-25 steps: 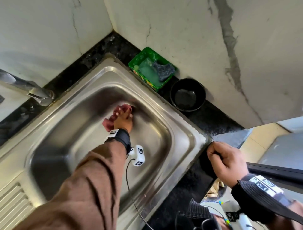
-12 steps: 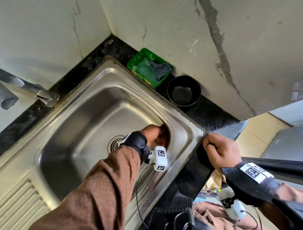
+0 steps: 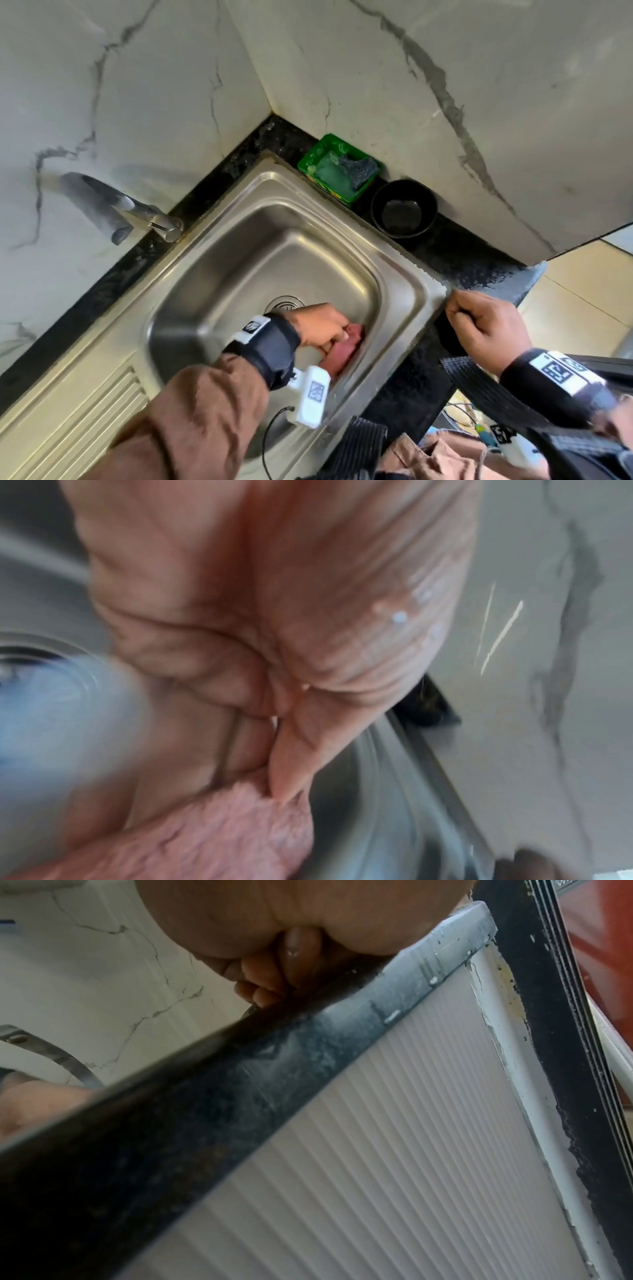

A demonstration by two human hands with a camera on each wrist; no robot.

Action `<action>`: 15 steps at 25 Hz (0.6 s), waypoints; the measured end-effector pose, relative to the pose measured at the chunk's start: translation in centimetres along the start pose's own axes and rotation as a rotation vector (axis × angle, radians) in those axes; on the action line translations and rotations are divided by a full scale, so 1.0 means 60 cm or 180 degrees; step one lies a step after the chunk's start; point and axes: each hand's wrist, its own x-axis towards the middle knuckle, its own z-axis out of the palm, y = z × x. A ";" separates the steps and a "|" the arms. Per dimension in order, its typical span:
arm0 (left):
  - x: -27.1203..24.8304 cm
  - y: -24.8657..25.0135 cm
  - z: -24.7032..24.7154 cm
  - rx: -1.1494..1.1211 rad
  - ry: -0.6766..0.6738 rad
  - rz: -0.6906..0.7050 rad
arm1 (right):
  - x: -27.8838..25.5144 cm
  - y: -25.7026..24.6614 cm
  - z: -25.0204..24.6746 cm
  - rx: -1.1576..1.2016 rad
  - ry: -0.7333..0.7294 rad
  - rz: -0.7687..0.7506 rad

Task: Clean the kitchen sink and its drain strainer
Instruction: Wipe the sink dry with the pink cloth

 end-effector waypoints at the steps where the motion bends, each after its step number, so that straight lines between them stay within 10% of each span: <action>1: -0.028 -0.013 -0.010 -0.0355 0.0177 0.0090 | 0.000 -0.001 0.000 0.0005 0.0004 -0.0012; 5: -0.109 -0.048 -0.030 -0.1576 0.1226 0.0741 | 0.001 0.001 0.002 -0.0001 0.0025 0.0015; 10: -0.103 -0.024 -0.004 -0.1035 0.2615 0.1343 | 0.002 0.003 0.000 -0.0015 -0.0044 0.0046; 15: -0.080 0.041 0.065 0.0098 0.1385 0.1318 | 0.001 0.008 -0.002 0.0038 -0.0114 -0.0018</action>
